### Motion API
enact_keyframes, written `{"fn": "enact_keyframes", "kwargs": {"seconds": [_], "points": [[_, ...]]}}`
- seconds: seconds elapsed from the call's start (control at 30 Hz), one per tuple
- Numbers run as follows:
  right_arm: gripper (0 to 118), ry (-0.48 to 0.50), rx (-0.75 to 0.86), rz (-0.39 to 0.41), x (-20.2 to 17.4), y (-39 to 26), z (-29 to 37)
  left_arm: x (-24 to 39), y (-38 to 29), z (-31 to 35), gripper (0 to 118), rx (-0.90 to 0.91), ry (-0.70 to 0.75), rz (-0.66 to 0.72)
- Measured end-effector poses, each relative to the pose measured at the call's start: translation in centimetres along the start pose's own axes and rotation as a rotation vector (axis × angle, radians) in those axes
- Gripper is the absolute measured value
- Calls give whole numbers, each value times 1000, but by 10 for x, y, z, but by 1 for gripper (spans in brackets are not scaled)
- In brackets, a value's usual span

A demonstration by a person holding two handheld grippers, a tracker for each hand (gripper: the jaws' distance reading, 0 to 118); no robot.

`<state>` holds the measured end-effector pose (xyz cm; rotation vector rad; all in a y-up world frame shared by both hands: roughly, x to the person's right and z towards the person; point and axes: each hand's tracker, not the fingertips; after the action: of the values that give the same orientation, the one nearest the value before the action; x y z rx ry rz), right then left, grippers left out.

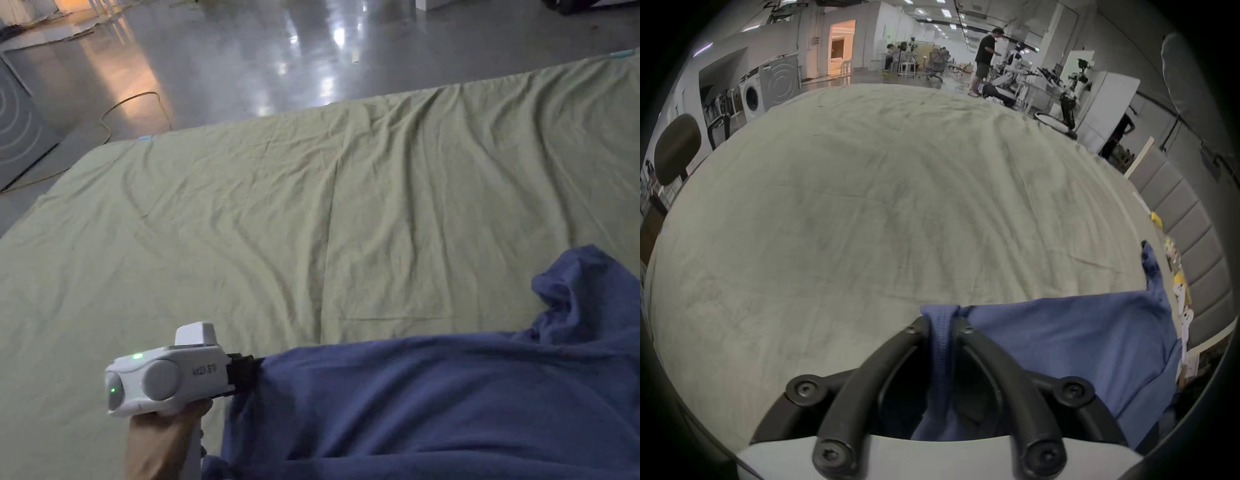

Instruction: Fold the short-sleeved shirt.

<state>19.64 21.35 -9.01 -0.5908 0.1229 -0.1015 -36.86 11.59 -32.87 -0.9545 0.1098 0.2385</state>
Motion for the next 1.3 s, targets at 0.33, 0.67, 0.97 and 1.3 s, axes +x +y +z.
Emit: {"fn": "enact_keyframes", "kwargs": {"seconds": [0.33, 0.67, 0.97, 1.3], "points": [[2, 59, -7, 58, 16, 42, -37, 11, 4, -17, 8, -79, 29, -32], [85, -4, -271, 233, 62, 146, -230, 26, -3, -7, 8, -82, 46, -97], [49, -73, -541, 166, 81, 131, -348, 25, -2, -7, 7, -67, 29, -87], [1, 20, -379, 123, 75, 141, -277, 35, -13, 49, 4, 106, -9, -263]]}}
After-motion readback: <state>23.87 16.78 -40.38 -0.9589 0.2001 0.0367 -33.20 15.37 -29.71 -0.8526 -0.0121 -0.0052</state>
